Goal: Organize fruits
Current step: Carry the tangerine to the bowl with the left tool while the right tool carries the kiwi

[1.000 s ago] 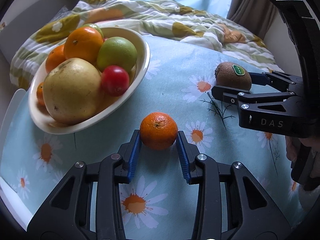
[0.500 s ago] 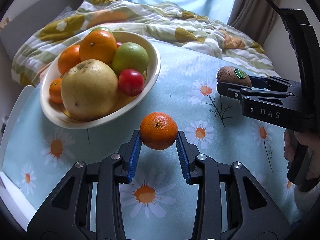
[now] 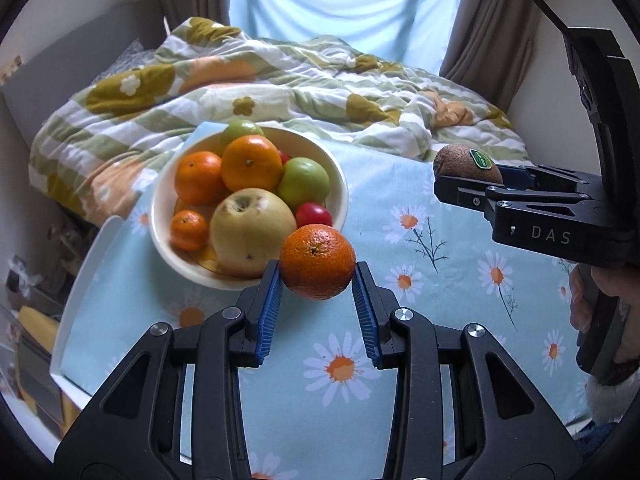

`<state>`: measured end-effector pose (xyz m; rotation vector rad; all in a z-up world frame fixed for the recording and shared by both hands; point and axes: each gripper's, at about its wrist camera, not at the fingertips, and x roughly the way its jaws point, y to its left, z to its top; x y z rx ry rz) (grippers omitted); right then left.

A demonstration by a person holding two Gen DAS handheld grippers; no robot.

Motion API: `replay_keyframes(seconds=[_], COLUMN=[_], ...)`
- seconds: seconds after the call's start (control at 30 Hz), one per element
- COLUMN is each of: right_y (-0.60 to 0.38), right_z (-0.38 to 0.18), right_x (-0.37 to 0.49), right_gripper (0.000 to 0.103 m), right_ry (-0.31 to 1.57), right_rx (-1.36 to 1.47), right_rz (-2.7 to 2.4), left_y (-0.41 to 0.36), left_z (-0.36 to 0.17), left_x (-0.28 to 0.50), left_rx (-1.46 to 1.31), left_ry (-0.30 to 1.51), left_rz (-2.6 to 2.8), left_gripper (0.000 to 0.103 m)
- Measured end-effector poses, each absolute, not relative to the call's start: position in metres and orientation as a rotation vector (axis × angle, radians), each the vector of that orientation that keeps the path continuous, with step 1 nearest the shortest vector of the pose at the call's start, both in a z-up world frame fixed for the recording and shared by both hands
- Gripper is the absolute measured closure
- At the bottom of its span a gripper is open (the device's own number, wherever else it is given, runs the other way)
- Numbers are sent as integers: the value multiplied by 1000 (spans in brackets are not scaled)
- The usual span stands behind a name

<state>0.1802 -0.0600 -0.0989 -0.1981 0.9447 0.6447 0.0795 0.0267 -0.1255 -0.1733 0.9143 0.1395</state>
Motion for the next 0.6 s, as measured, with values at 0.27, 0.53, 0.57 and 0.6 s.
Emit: replay_keyframes(seconds=[0.27, 0.53, 0.57, 0.6], right_y=[-24, 17, 21, 26], right_z=[-69, -60, -60, -60], right_x=[155, 141, 140, 139], right_gripper=[47, 47, 47, 47], right_ry=[942, 930, 929, 929], right_rx=[-134, -79, -74, -69], right_rz=[594, 526, 518, 508], left_y=[83, 131, 136, 140], left_z=[-97, -97, -99, -101], left_x=[74, 83, 85, 87], left_rx=[-126, -76, -69, -62], left_ry=[886, 890, 892, 894], left_rz=[89, 2, -12, -25], left_gripper=[61, 61, 61, 61])
